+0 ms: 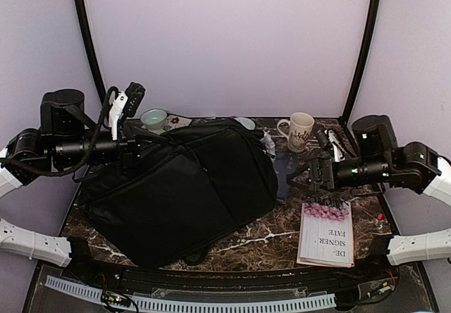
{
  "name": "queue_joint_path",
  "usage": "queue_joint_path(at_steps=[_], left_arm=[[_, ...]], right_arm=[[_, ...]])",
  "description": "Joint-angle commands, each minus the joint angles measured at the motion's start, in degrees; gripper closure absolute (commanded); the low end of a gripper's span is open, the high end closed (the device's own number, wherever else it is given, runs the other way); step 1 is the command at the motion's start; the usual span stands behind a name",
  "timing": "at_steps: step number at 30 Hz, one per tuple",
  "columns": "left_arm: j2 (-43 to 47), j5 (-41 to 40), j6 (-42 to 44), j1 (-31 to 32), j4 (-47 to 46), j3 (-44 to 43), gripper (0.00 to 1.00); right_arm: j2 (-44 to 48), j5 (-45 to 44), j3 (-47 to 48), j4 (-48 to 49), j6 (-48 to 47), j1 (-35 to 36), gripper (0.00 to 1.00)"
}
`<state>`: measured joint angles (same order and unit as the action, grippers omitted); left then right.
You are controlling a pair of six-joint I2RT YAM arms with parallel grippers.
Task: Pack the student bag
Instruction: Unzip the largest pocket of the student bag, then pick up the largest pocket of the bag from the student bag.
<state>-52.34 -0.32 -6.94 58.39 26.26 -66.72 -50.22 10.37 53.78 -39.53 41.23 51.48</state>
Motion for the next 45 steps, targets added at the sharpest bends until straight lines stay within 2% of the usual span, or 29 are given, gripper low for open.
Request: queue_joint_path(at_steps=[1, 7, 10, 12, 14, 17, 26, 32, 35, 40, 45], left_arm=[[0.3, 1.77, 0.84, -0.12, -3.85, -2.73, 1.0], [-1.66, 4.61, 0.95, -0.12, -3.2, -3.84, 1.0], [-2.01, 4.72, 0.55, -0.12, -4.65, -3.32, 1.0], [-2.51, 4.51, 0.68, -0.12, -5.39, -3.14, 1.0], [-3.2, 4.08, 0.93, -0.12, -5.84, -3.38, 1.0], [-4.09, 3.41, 1.3, -0.12, -6.34, -3.91, 1.0], [-4.7, 3.51, 0.79, -0.12, -7.72, -4.51, 1.0], [-5.18, 4.01, 0.58, -0.12, -7.64, -4.94, 1.0], [-5.95, 4.91, 0.91, -0.12, -6.74, -5.73, 1.0], [-10.06, 5.09, 3.48, -0.12, 0.42, -11.4, 1.0], [-16.28, 6.29, 7.67, -0.04, 10.32, -21.4, 1.0]], right_arm=[[3.86, -7.62, 3.83, 3.11, -7.04, -0.15, 0.0], [5.28, -6.5, 3.36, 12.44, -10.9, -0.16, 0.01], [3.35, -3.62, 3.9, 14.98, -9.76, -0.16, 0.09], [2.06, -4.43, 4.07, 15.25, -7.48, -0.16, 0.13], [1.43, -6.35, 2.92, 15.55, -3.22, -0.16, 0.22], [0.75, -4.88, 0.68, 16.19, -0.44, -0.16, 0.29], [-3.15, -0.98, 1.69, 13.28, -9.04, -0.14, 0.4], [-4.39, 1.88, 0.1, 17.64, -10.68, -0.16, 0.47], [-5.82, 3.45, 1.66, 17.38, -12.43, -0.16, 0.44], [-5.23, 3.45, 4.94, 13.73, -18.27, -0.16, 0.23], [-3.84, -0.36, 8.62, 8.4, -26.69, -0.16, 0.09]])
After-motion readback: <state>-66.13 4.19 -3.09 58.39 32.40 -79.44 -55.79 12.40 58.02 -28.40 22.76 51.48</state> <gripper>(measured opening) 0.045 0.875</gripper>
